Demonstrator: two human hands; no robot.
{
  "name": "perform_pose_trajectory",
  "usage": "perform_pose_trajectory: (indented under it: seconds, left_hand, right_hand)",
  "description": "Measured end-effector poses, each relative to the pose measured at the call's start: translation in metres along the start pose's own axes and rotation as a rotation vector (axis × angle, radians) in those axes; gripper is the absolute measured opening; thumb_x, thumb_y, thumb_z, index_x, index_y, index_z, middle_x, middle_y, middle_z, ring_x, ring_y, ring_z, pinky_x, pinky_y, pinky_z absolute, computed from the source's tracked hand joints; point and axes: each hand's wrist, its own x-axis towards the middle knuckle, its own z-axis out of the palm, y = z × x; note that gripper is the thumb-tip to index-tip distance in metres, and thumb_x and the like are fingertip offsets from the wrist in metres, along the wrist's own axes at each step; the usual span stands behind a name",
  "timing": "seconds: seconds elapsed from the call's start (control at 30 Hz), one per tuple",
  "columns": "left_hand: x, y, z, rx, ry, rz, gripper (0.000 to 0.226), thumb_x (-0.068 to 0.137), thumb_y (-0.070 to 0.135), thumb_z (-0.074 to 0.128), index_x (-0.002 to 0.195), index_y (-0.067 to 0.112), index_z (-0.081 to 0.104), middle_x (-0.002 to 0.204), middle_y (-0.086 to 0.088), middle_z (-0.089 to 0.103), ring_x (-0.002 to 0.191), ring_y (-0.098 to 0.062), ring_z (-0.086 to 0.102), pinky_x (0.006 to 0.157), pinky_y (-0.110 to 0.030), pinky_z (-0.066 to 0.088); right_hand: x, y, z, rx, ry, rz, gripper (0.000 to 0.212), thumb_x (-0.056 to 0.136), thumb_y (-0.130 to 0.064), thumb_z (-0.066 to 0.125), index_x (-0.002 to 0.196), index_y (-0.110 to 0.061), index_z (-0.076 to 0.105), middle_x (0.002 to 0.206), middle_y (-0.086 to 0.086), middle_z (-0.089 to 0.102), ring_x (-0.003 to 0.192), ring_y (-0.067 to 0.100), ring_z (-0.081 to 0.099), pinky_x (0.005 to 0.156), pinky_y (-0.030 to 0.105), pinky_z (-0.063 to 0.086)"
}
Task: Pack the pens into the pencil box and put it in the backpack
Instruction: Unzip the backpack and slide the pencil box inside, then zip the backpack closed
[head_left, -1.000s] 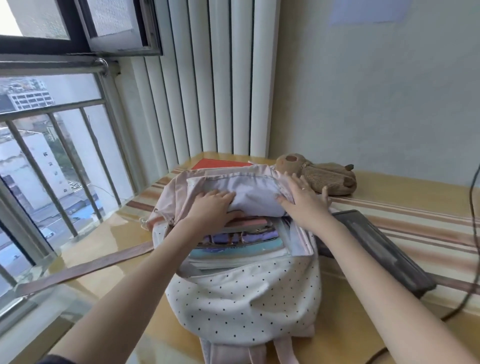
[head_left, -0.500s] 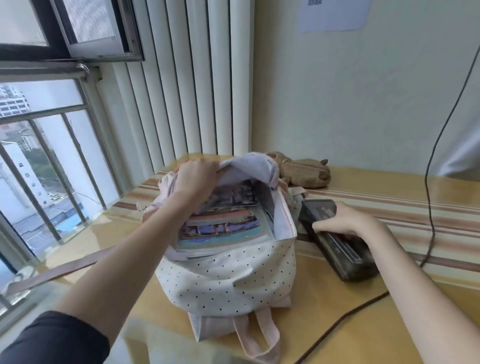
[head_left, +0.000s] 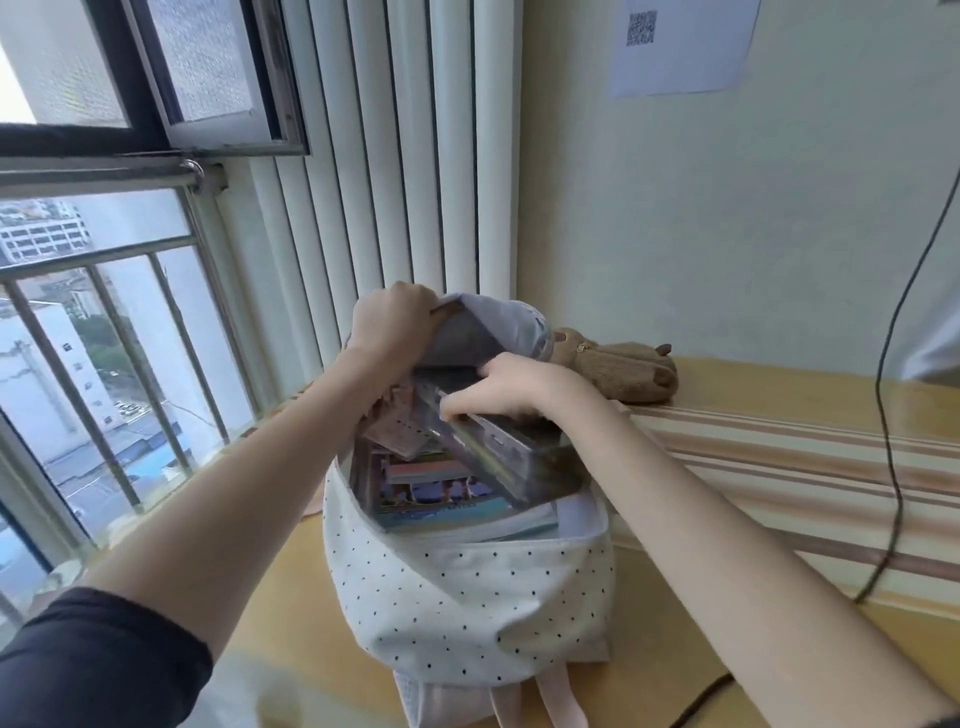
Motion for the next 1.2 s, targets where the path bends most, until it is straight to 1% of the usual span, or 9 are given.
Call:
perform_pose_trajectory:
  seconds: [0.17,0.27,0.53,0.7,0.77,0.87,1.0,1.1,1.2]
  left_hand:
    - [0.01,-0.008,0.003,0.002,0.021,0.057,0.053,0.098,0.053,0.033,0.074,0.009,0.052,0.068,-0.005,0.049,0.064,-0.026,0.05,0.056,-0.03,0.032]
    - [0.016,-0.013,0.007,-0.022,0.016,0.055,0.047,0.099,0.05,0.036,0.074,0.012,0.049,0.073,-0.006,0.051,0.068,-0.027,0.053,0.057,-0.031,0.033]
    - [0.024,-0.016,0.014,-0.03,0.007,0.041,0.05,0.098,0.052,0.034,0.073,0.011,0.048,0.071,-0.005,0.049,0.067,-0.026,0.049,0.048,-0.03,0.026]
    - [0.02,-0.012,0.013,-0.049,-0.021,0.039,0.049,0.098,0.051,0.035,0.074,0.011,0.049,0.062,0.0,0.04,0.067,-0.023,0.048,0.054,-0.029,0.03]
    - [0.014,-0.016,0.017,-0.063,-0.045,0.027,0.05,0.097,0.051,0.038,0.073,0.01,0.052,0.059,0.001,0.038,0.066,-0.022,0.047,0.051,-0.03,0.028]
    - [0.008,-0.026,0.023,-0.142,-0.091,-0.009,0.055,0.093,0.055,0.042,0.058,0.013,0.042,0.056,0.002,0.038,0.063,-0.023,0.047,0.044,-0.027,0.024]
    - [0.003,-0.028,0.025,-0.215,-0.102,-0.02,0.055,0.093,0.055,0.043,0.056,0.015,0.041,0.055,0.002,0.041,0.059,-0.022,0.046,0.045,-0.026,0.024]
    - [-0.006,-0.024,0.02,-0.215,-0.158,0.02,0.055,0.091,0.055,0.047,0.054,0.015,0.037,0.054,0.001,0.039,0.059,-0.022,0.042,0.046,-0.026,0.024]
    - [-0.017,-0.03,0.012,-0.326,-0.375,0.012,0.06,0.08,0.066,0.054,0.056,0.013,0.041,0.055,0.0,0.037,0.057,-0.018,0.036,0.05,-0.029,0.024]
  right_hand:
    - [0.077,0.002,0.029,0.142,0.236,0.034,0.07,0.068,-0.06,0.066,0.117,-0.01,0.057,0.11,0.012,0.065,0.1,0.032,0.06,0.086,0.041,0.05]
    - [0.103,0.003,0.039,0.033,0.372,-0.068,0.047,0.088,-0.042,0.056,0.12,-0.007,0.059,0.12,0.015,0.063,0.108,0.033,0.057,0.092,0.037,0.046]
    - [0.079,0.027,0.024,-0.032,-0.219,-0.252,0.082,0.083,-0.064,0.052,0.15,-0.034,0.016,0.159,-0.004,0.014,0.146,0.02,0.015,0.113,0.029,0.018]
    - [0.107,0.031,0.071,0.283,0.19,-0.299,0.042,0.098,-0.044,0.036,0.139,-0.039,0.043,0.159,0.003,0.017,0.147,0.021,0.008,0.114,0.031,0.017]
    - [0.11,0.029,0.069,0.13,0.19,-0.299,0.042,0.098,-0.043,0.034,0.139,-0.036,0.045,0.157,0.007,0.024,0.146,0.024,0.017,0.116,0.036,0.021]
    - [0.089,0.021,0.066,-0.014,0.519,-0.467,0.035,0.096,-0.039,0.043,0.116,-0.023,0.068,0.124,0.005,0.063,0.117,0.025,0.055,0.094,0.039,0.048]
    - [0.077,0.026,0.082,-0.227,0.395,-0.475,0.045,0.1,-0.041,0.027,0.141,-0.031,0.042,0.152,-0.003,0.037,0.141,0.019,0.027,0.111,0.038,0.031]
    - [0.082,0.027,0.08,-0.308,0.391,-0.46,0.046,0.101,-0.037,0.024,0.143,-0.028,0.04,0.151,-0.002,0.039,0.139,0.019,0.032,0.111,0.039,0.03]
    - [0.072,0.021,0.077,-0.251,0.627,-0.577,0.036,0.099,-0.031,0.037,0.107,-0.014,0.068,0.107,0.008,0.07,0.095,0.027,0.065,0.071,0.034,0.051]
